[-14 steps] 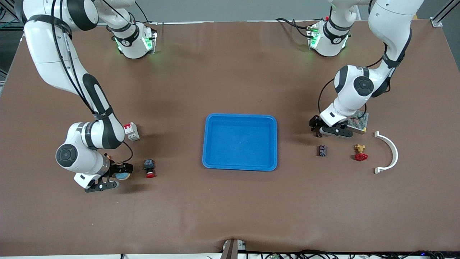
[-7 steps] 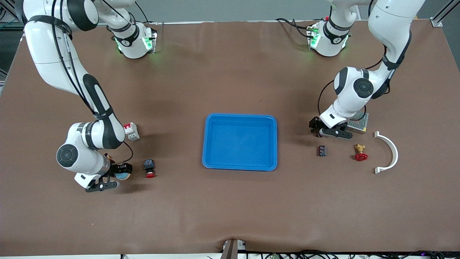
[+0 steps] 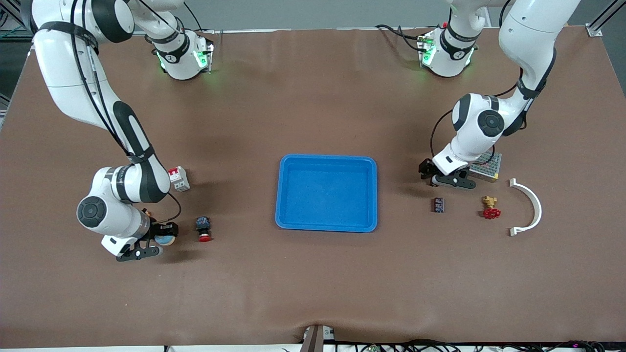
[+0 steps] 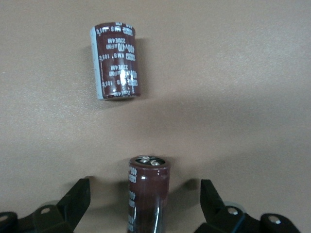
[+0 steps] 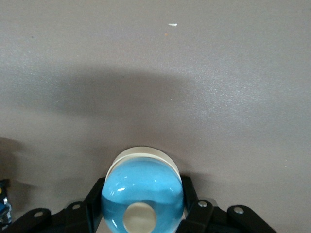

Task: Place electrolytic capacitor and blue bell in tray
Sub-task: 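Carry the blue button and the brown capacitor toward the blue tray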

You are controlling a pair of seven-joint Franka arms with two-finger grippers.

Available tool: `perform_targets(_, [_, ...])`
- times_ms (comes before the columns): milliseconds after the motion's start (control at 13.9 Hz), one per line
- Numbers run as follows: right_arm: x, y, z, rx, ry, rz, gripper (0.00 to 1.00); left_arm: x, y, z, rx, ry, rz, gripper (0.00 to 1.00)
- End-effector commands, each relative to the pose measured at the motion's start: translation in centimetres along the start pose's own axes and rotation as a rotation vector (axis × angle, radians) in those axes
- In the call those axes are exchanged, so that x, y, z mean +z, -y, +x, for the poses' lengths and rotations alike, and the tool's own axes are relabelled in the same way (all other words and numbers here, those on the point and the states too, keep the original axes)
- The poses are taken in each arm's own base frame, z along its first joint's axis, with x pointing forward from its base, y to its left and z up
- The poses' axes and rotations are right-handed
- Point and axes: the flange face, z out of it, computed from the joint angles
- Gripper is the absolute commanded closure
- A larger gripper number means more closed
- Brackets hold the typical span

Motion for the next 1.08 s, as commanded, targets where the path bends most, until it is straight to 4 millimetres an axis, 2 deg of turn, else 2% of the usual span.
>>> perform_targets(0, [0.3, 0.2, 0.2, -0.007, -0.002, 0.000, 0.50, -0.4, 0.1, 0.1, 0.011, -0.017, 0.007, 0.00])
perform_targets(432, [-1.6, 0.4, 1.2, -0.001, -0.017, 0.003, 0.49, -0.8, 0.1, 0.1, 0.011, -0.021, 0.010, 0.00])
perform_targets(576, [-3.2, 0.6, 1.9, 0.000, 0.003, 0.009, 0.49, -0.8, 0.1, 0.0, 0.011, -0.021, 0.010, 0.00])
perform_targets(865, [-8.0, 1.3, 3.4, 0.050, 0.044, 0.097, 0.49, -0.8, 0.1, 0.0, 0.014, -0.021, 0.010, 0.00])
perform_targets(937, [-9.0, 1.9, 3.7, 0.059, 0.050, 0.123, 0.49, -0.9, 0.1, -0.3, 0.007, -0.018, 0.011, 0.63])
perform_targets(1009, [-10.2, 2.6, 4.1, 0.094, 0.056, 0.138, 0.49, -1.0, 0.2, -0.7, 0.007, -0.014, 0.013, 1.00])
